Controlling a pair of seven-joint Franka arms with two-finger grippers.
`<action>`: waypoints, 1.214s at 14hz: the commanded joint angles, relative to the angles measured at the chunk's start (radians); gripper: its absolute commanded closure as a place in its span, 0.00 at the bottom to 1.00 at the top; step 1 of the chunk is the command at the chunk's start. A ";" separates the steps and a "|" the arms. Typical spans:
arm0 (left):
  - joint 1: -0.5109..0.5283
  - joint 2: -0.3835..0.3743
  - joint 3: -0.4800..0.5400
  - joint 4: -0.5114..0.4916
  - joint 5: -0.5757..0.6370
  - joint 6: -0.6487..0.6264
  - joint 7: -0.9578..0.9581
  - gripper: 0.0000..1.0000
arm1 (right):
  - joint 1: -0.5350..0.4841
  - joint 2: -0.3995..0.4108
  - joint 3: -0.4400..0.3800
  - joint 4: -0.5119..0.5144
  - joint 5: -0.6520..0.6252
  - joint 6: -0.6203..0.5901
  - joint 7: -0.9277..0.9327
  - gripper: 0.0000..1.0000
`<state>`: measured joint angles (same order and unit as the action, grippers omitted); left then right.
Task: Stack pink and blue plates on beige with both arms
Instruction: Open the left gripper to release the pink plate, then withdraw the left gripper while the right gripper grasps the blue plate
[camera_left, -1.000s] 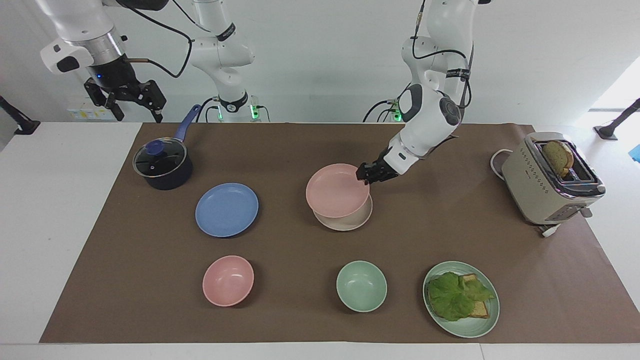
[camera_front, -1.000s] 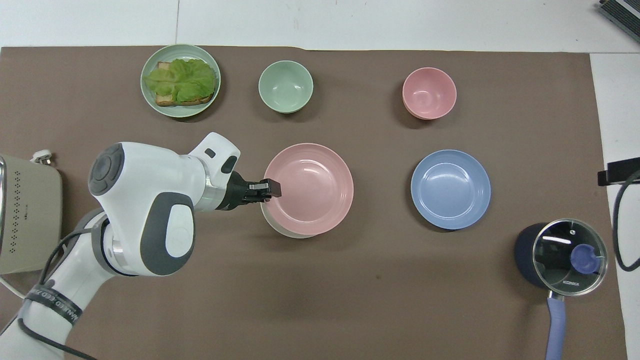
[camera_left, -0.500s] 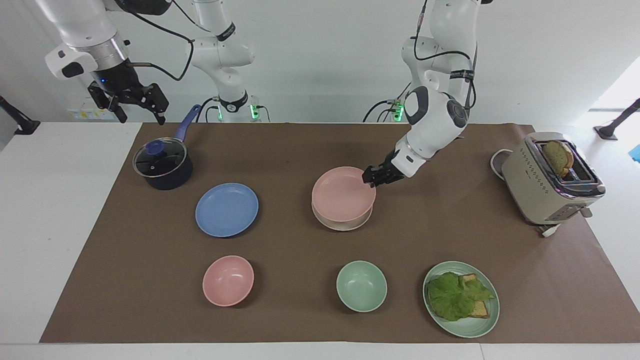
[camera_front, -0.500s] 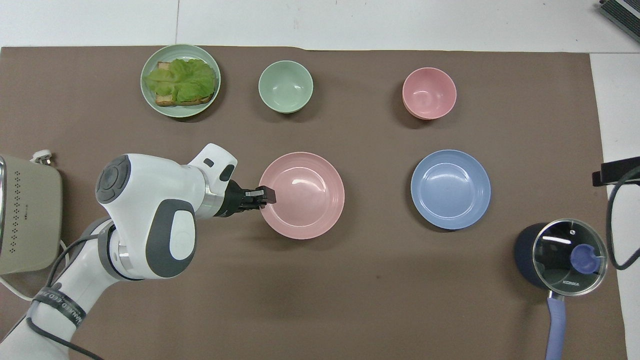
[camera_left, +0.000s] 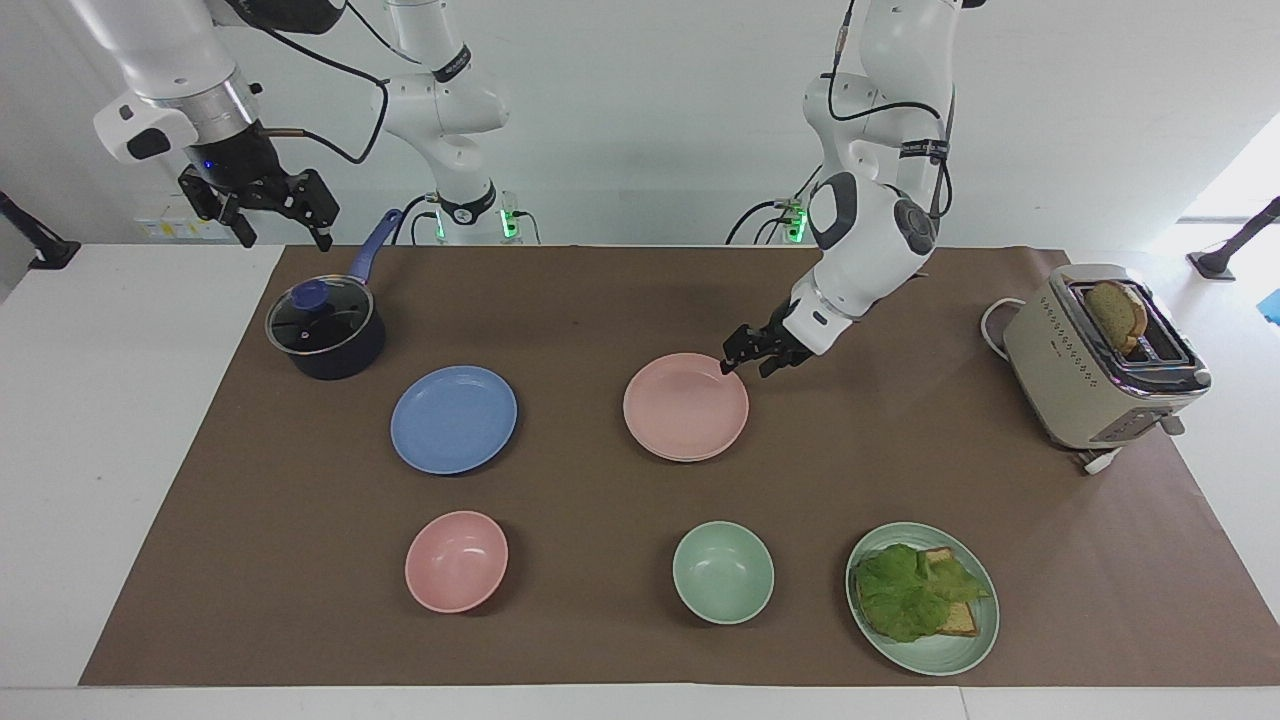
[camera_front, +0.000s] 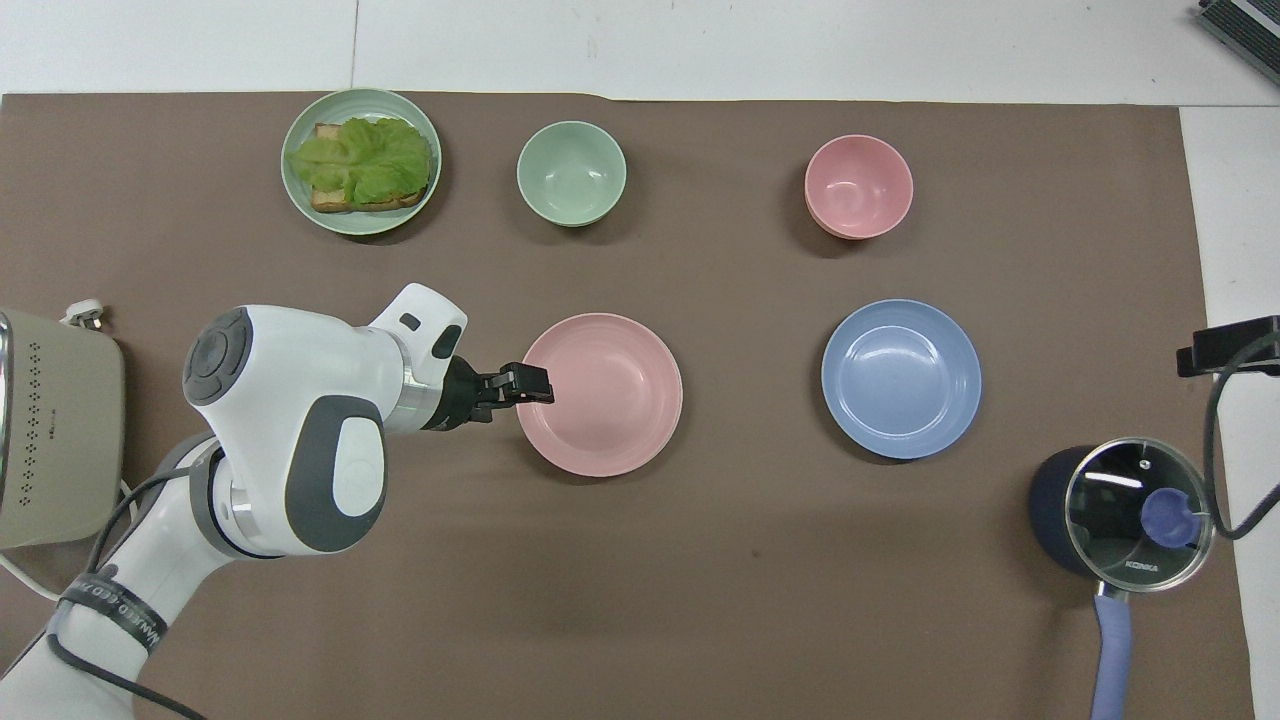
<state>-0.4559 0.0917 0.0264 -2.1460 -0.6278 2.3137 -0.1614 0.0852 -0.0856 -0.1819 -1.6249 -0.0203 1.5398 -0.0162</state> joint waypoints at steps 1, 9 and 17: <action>0.008 0.016 0.003 0.046 -0.012 0.004 0.003 0.00 | -0.005 -0.022 0.009 -0.056 0.005 0.051 -0.010 0.00; 0.308 0.003 0.004 0.374 0.364 -0.439 0.028 0.00 | 0.018 0.029 0.009 -0.263 0.016 0.296 -0.040 0.00; 0.436 -0.004 0.007 0.526 0.583 -0.580 0.230 0.00 | 0.016 0.168 0.010 -0.412 0.049 0.557 -0.114 0.00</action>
<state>-0.0293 0.0813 0.0444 -1.6881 -0.0995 1.8040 0.0451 0.1115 0.0703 -0.1772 -2.0111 0.0006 2.0610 -0.0900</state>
